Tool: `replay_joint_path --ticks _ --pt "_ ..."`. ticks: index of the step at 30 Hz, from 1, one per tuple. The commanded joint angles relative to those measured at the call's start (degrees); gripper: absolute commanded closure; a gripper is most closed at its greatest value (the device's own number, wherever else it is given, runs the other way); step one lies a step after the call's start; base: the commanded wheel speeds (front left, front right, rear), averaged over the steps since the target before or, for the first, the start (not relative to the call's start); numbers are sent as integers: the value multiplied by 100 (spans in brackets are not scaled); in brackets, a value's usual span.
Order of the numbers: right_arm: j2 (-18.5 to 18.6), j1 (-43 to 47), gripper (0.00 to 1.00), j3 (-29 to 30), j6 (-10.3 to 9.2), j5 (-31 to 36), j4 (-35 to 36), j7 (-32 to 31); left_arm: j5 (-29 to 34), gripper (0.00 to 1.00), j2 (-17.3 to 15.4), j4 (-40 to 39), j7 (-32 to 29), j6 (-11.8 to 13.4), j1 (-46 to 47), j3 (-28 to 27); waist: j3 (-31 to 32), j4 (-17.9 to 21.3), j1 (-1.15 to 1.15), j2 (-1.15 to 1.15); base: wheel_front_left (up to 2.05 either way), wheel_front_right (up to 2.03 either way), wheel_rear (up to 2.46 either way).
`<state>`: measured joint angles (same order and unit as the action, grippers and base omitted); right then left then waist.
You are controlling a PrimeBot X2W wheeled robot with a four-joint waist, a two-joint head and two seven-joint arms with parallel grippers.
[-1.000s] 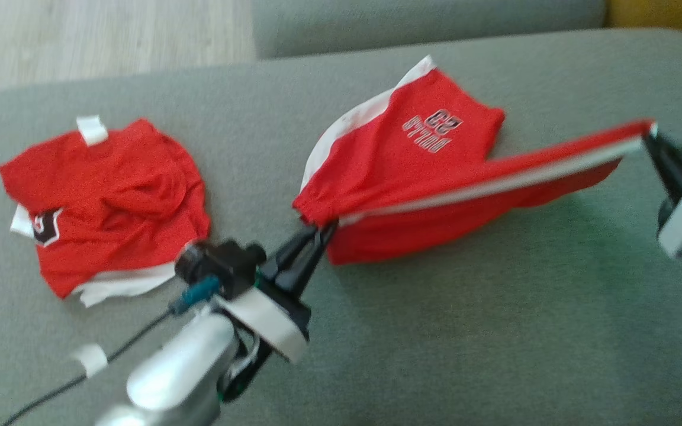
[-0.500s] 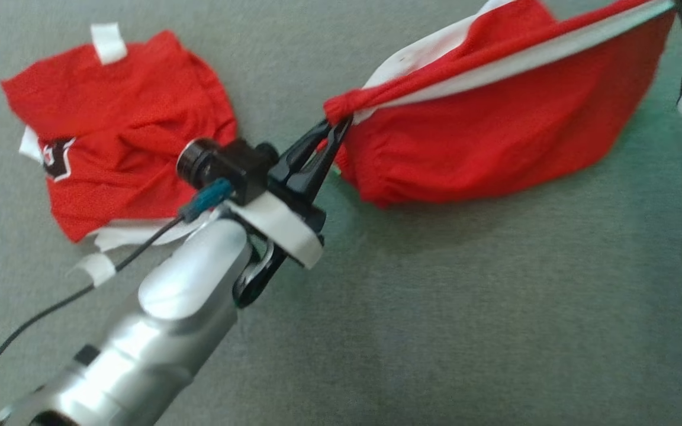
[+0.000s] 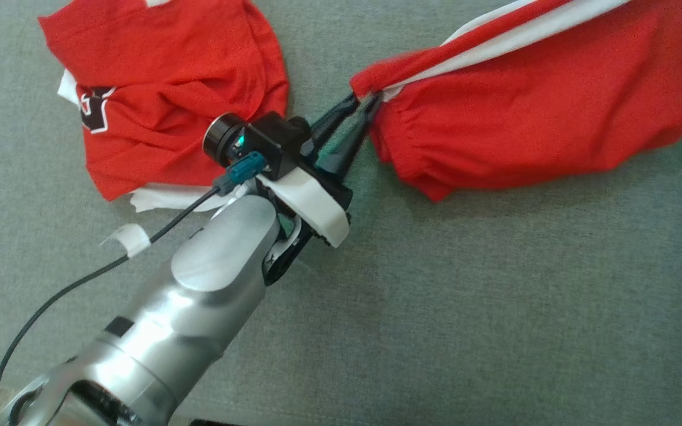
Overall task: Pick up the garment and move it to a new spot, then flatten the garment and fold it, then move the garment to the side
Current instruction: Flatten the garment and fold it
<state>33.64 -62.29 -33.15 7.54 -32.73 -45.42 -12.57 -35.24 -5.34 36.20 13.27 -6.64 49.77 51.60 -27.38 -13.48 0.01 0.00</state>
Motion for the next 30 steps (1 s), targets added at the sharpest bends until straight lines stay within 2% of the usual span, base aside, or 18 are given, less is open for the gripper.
replay_joint_path --ticks 1,6,11,14,17,24,27,30 --pt "124 -109 0 -34 -5 8 68 113 -4 0 -70 -83 83 -23 242 -155 -54 -59 -1 0 0 0 0" --pt "-8 -317 0 -100 -5 -164 -261 698 25 0 -6 131 131 -9 302 -186 21 4 -1 0 0 0 0" --pt "-62 -405 0 -272 -5 3 -563 1409 50 0 -73 151 166 152 252 -484 274 211 -1 0 0 0 0" --pt "-225 -404 0 -145 -5 -138 -695 1880 86 0 -154 -56 170 253 116 -817 498 356 -1 0 0 0 0" --pt "-329 -284 0 -26 -5 -274 -750 2427 218 0 -249 -492 172 426 -217 -1384 839 519 -1 0 0 0 0" --pt "-543 483 0 390 -5 -578 -386 2736 660 0 -263 -1445 172 603 -1119 -2455 1469 792 -1 0 0 0 0" --pt "-586 798 0 486 -5 -533 -238 2749 795 0 -227 -1607 172 586 -1423 -2658 1636 851 -1 0 0 0 0" --pt "-668 1318 0 855 -5 -442 139 2754 907 0 -140 -1691 173 538 -1830 -2918 1876 922 -1 0 0 0 0"
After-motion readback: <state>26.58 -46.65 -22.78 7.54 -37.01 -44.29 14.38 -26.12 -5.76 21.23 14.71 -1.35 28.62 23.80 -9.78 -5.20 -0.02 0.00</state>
